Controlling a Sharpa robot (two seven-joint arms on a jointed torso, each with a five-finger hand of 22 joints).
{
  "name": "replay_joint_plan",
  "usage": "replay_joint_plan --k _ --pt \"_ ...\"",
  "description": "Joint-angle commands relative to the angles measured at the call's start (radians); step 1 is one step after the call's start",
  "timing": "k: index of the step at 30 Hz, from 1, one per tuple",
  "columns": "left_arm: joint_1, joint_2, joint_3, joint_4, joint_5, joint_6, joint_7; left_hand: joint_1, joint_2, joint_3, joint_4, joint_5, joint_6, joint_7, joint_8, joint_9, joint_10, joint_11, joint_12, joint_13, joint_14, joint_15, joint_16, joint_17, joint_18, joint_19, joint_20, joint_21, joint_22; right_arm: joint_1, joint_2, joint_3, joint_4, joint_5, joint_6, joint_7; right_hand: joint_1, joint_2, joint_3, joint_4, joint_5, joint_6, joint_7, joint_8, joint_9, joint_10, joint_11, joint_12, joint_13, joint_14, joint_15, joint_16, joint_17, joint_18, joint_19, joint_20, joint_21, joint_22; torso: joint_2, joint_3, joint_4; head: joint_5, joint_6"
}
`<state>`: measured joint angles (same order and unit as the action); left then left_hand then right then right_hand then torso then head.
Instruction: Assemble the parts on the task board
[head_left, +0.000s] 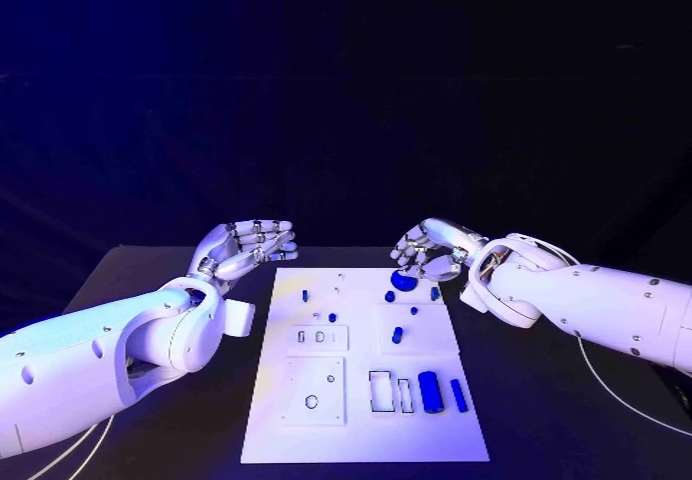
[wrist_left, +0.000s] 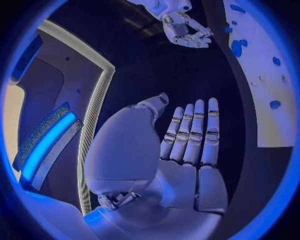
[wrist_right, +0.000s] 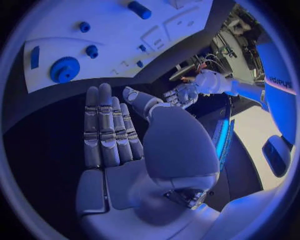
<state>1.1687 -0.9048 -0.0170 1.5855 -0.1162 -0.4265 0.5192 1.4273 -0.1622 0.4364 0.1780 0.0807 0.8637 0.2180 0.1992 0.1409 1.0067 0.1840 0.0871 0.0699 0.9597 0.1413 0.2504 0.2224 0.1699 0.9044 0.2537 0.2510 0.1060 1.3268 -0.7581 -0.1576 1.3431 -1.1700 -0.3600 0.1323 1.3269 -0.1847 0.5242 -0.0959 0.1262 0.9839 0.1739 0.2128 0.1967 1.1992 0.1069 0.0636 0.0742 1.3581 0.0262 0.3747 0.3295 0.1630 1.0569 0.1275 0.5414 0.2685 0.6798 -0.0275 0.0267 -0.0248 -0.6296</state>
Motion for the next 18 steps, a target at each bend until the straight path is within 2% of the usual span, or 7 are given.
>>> replay_joint_plan --k 1,4,6,7,10,11,18 --pt "0.003 -0.014 0.005 0.035 -0.021 0.066 0.003 -0.004 -0.01 0.001 -0.001 -0.004 0.005 0.016 0.005 0.001 0.005 0.0 -0.004 0.001 0.006 0.001 0.005 0.003 0.014 0.005 -0.002 0.005 0.001 0.003 0.006 0.001 0.004 -0.266 0.066 -0.115 -0.007 -0.021 -0.007 0.006 0.007 0.014 -0.01 -0.008 0.006 0.012 -0.011 -0.001 0.006 0.066 -0.018 0.098 0.101 0.017 0.031 -0.022 0.106 0.071 0.025 -0.0029 0.01 -0.007 0.003" --pt "0.003 -0.026 0.01 0.059 -0.017 0.074 0.007 -0.007 -0.012 0.0 -0.002 -0.004 0.0 0.017 0.003 0.0 0.002 0.001 -0.009 0.0 -0.001 0.003 0.003 0.005 0.013 0.004 -0.002 0.004 0.0 0.004 0.012 0.001 0.004 -0.323 0.079 -0.146 -0.024 -0.036 0.002 0.027 -0.016 0.008 -0.013 -0.021 0.013 -0.03 -0.014 0.0 0.011 0.097 -0.021 0.203 0.206 0.018 0.047 -0.026 0.176 0.123 0.037 -0.0039 0.0135 -0.008 0.006" --pt "0.004 -0.033 0.012 0.072 -0.013 0.076 0.009 -0.008 -0.012 0.0 -0.002 -0.004 0.0 0.018 0.002 0.0 0.001 0.002 -0.01 0.0 -0.002 0.004 0.002 0.006 0.013 0.004 -0.002 0.004 0.0 0.004 0.017 0.001 0.002 -0.352 0.087 -0.162 -0.03 -0.044 0.013 0.044 -0.017 0.012 -0.017 -0.024 0.023 -0.039 -0.014 0.0 0.02 0.112 -0.022 0.331 0.317 0.019 0.063 -0.026 0.223 0.161 0.043 -0.0038 0.0156 -0.01 0.008" --pt "0.004 -0.036 0.013 0.077 -0.01 0.077 0.009 -0.008 -0.012 0.0 -0.002 -0.004 -0.001 0.018 0.002 0.0 0.001 0.002 -0.011 0.0 -0.004 0.004 0.002 0.006 0.013 0.004 -0.002 0.004 0.0 0.004 0.019 0.001 0.001 -0.363 0.09 -0.168 -0.031 -0.047 0.019 0.051 -0.016 0.011 -0.019 -0.025 0.028 -0.043 -0.014 0.001 0.025 0.139 -0.023 0.511 0.488 -0.003 0.13 -0.026 0.346 0.318 0.046 -0.0039 0.0162 -0.01 0.007" --pt "0.006 -0.041 0.015 0.087 -0.005 0.079 0.009 -0.008 -0.012 0.0 -0.002 -0.004 -0.001 0.018 0.002 0.0 0.0 0.002 -0.011 -0.001 -0.005 0.004 0.001 0.006 0.013 0.004 -0.002 0.004 0.0 0.004 0.024 0.001 -0.003 -0.381 0.097 -0.18 -0.032 -0.056 0.033 0.062 -0.008 0.011 -0.02 -0.025 0.04 -0.044 -0.015 0.001 0.035 0.148 -0.022 0.719 0.684 -0.033 0.204 -0.023 0.507 0.528 0.051 -0.0037 0.0177 -0.012 0.009" --pt "0.007 -0.043 0.015 0.09 -0.004 0.08 0.009 -0.008 -0.012 0.0 -0.002 -0.004 -0.001 0.018 0.002 0.0 0.0 0.002 -0.011 -0.001 -0.005 0.004 0.001 0.006 0.013 0.004 -0.002 0.004 0.0 0.004 0.026 0.001 -0.004 -0.387 0.1 -0.184 -0.032 -0.062 0.044 0.071 -0.004 0.008 -0.019 -0.025 0.051 -0.046 -0.012 0.001 0.043 0.153 -0.02 0.838 0.799 -0.052 0.247 -0.02 0.607 0.664 0.053 -0.0039 0.0182 -0.013 0.009" --pt "0.011 -0.049 0.017 0.1 0.004 0.085 0.007 -0.009 -0.012 0.0 -0.002 -0.004 -0.002 0.018 0.002 0.0 0.0 0.002 -0.012 -0.001 -0.007 0.005 0.001 0.006 0.013 0.004 -0.002 0.004 0.0 0.002 0.039 0.001 -0.015 -0.41 0.107 -0.205 -0.034 -0.068 0.051 0.085 0.002 0.004 -0.016 -0.023 0.069 -0.058 -0.009 0.001 0.055 0.164 -0.013 0.971 0.931 -0.075 0.298 -0.013 0.726 0.83 0.061 -0.0051 0.0207 -0.015 0.01"
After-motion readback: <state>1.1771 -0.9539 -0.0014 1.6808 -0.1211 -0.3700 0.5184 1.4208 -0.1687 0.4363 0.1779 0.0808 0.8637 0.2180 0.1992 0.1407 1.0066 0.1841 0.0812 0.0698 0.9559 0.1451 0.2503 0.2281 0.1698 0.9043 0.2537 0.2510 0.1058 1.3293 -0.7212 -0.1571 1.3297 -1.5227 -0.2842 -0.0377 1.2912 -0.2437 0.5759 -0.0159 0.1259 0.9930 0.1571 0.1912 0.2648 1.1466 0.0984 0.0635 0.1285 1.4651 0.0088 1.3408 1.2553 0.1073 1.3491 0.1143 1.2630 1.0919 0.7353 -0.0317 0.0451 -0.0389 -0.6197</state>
